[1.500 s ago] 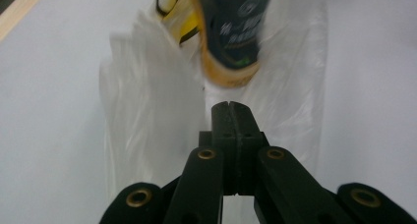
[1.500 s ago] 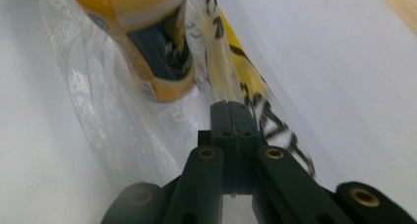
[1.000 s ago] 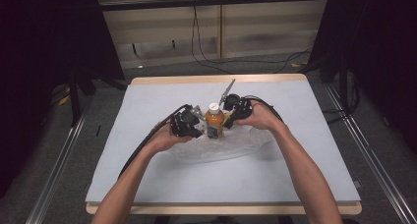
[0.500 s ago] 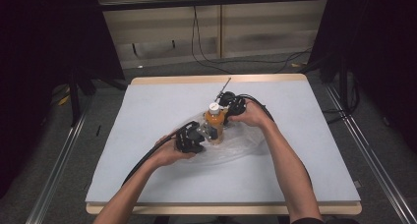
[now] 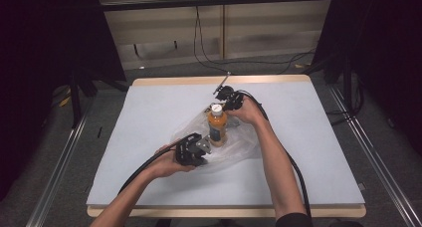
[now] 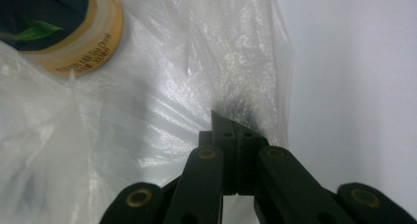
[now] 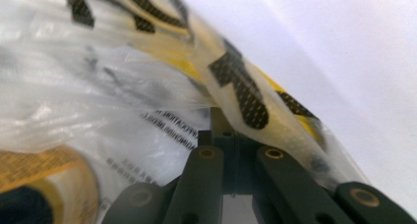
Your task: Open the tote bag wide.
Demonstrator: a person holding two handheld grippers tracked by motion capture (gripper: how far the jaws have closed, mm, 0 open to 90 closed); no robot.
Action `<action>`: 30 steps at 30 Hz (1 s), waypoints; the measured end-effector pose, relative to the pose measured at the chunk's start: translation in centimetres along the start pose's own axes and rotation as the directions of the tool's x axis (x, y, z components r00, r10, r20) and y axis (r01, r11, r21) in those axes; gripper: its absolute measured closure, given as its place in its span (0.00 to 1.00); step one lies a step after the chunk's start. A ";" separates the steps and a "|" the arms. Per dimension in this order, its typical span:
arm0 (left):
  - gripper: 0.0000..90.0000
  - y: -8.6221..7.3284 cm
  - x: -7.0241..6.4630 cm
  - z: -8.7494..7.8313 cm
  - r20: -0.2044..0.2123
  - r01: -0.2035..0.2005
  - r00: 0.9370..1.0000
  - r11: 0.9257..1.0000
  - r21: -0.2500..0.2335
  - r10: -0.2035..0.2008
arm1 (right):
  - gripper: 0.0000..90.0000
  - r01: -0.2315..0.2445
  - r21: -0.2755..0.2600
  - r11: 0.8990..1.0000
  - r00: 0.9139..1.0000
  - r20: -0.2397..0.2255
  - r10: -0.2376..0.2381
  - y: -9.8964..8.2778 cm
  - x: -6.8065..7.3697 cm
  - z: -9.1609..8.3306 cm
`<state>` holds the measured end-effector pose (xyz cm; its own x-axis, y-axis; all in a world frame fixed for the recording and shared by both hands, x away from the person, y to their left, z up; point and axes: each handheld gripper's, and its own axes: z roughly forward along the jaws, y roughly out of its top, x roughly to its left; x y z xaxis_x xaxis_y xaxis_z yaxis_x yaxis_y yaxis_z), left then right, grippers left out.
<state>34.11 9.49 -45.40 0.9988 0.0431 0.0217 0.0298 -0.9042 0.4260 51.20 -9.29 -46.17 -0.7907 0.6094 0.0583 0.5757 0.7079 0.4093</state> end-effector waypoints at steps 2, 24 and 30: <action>1.00 -0.2 -0.2 0.0 0.009 0.006 1.000 1.000 -0.009 -0.006 | 1.00 -0.023 -0.005 1.000 0.999 0.028 0.023 0.2 -0.1 0.1; 1.00 -1.1 2.4 -1.8 0.009 0.159 0.987 0.955 -0.250 -0.162 | 1.00 0.015 -0.110 0.994 0.998 -0.061 -0.021 -1.3 1.1 -3.9; 1.00 -1.9 3.0 -3.1 -0.019 0.206 0.974 0.911 -0.358 -0.228 | 1.00 -0.009 -0.202 0.979 0.998 -0.058 -0.002 -2.7 1.1 -6.3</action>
<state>36.95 12.67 -43.38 0.9649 0.2560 -0.0587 0.2195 -0.6628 0.7159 47.48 -12.84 -41.48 -0.8028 0.5860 0.1101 0.5293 0.6155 0.5840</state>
